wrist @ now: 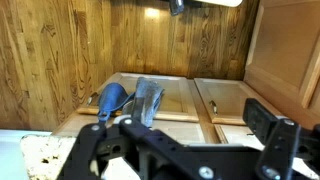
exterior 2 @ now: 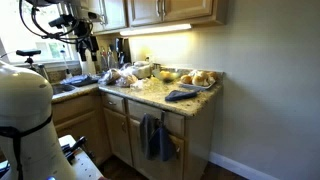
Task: Move the towel from the countertop to the hanger on the drawer
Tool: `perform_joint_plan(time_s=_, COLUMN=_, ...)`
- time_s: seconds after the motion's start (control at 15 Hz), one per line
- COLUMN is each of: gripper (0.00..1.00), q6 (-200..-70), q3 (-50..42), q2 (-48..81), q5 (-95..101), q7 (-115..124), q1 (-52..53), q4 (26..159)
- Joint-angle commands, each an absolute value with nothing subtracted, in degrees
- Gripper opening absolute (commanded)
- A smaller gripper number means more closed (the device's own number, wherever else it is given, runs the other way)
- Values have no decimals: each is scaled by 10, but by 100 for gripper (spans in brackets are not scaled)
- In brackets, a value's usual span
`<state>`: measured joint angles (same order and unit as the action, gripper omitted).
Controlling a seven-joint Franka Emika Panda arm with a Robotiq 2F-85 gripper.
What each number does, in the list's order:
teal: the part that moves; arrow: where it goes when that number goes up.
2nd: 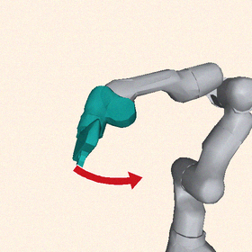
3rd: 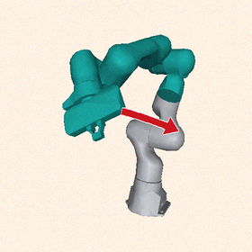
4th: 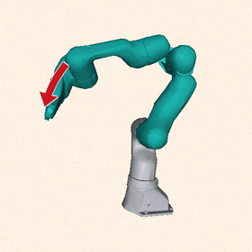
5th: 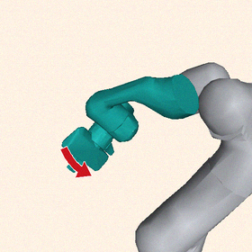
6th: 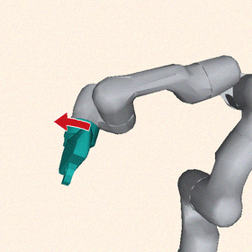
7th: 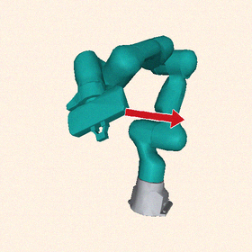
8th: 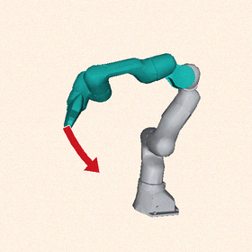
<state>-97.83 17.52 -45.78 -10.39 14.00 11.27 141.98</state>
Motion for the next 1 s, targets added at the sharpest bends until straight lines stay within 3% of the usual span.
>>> perform_joint_plan(time_s=0.0, gripper=100, q6=-977, q3=174, q2=-457, q5=-103, q7=141, q1=114, q4=1418)
perform_joint_plan(time_s=0.33, gripper=100, q6=-977, q3=174, q2=-457, q5=-103, q7=141, q1=114, q4=1418)
perform_joint_plan(time_s=0.93, gripper=100, q6=-1073, q3=84, q2=-386, q5=-79, q7=4, q1=88, q4=1459)
